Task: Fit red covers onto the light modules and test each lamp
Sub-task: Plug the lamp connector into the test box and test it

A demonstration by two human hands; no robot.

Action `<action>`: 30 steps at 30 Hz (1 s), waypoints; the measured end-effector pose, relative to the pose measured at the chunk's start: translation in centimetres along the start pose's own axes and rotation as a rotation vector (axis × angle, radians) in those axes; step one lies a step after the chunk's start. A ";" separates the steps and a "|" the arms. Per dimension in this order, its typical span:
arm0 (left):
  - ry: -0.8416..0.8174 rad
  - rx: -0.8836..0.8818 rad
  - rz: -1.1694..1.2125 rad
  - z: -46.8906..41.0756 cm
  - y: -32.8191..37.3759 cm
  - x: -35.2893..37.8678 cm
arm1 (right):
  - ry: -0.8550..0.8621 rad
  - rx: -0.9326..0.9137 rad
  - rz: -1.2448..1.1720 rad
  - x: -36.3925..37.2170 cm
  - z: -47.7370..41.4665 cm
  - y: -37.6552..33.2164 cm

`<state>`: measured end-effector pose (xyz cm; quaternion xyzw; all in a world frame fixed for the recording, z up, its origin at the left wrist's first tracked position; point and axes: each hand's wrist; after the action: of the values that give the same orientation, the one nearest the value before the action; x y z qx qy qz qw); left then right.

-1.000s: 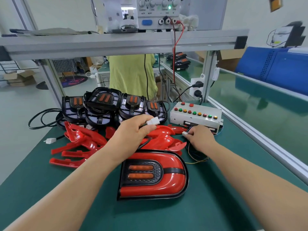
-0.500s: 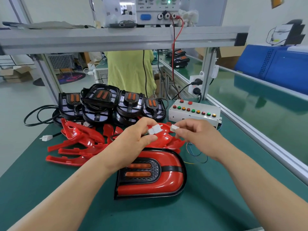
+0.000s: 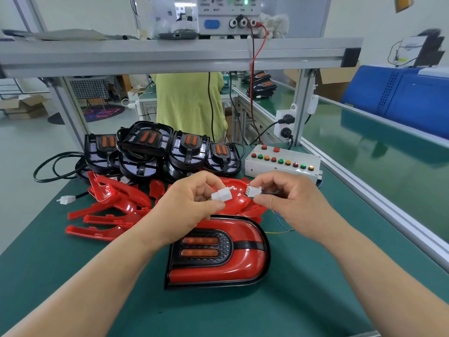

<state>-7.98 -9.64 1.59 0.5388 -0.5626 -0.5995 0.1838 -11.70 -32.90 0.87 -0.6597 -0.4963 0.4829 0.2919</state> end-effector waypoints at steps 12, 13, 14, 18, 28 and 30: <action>-0.237 0.013 -0.262 0.6 1.4 -0.1 | -0.065 0.056 0.097 0.2 0.4 -0.8; -0.284 0.004 -0.280 0.7 1.5 -0.2 | -0.068 0.048 0.094 0.2 0.4 -0.9; -0.325 -0.005 -0.289 0.8 1.7 -0.3 | -0.073 0.043 0.094 0.2 0.4 -1.0; -0.291 -0.026 -0.296 0.6 1.9 -0.6 | -0.096 0.025 0.133 0.1 0.3 -1.1; 0.133 0.078 -0.303 0.4 1.1 1.5 | -0.089 0.027 0.130 0.9 0.1 -0.9; 0.135 0.112 -0.296 0.4 1.3 1.6 | -0.104 0.021 0.144 1.0 0.0 -1.0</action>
<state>-9.40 -11.13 1.92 0.6643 -0.4961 -0.5501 0.1003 -12.09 -31.62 1.41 -0.6647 -0.4570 0.5414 0.2371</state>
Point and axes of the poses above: each hand's wrist, its own z-axis away from the middle knuckle, its own x-axis out of the palm, y = z × x, and after that the axes turned 2 degrees about -z, right-handed
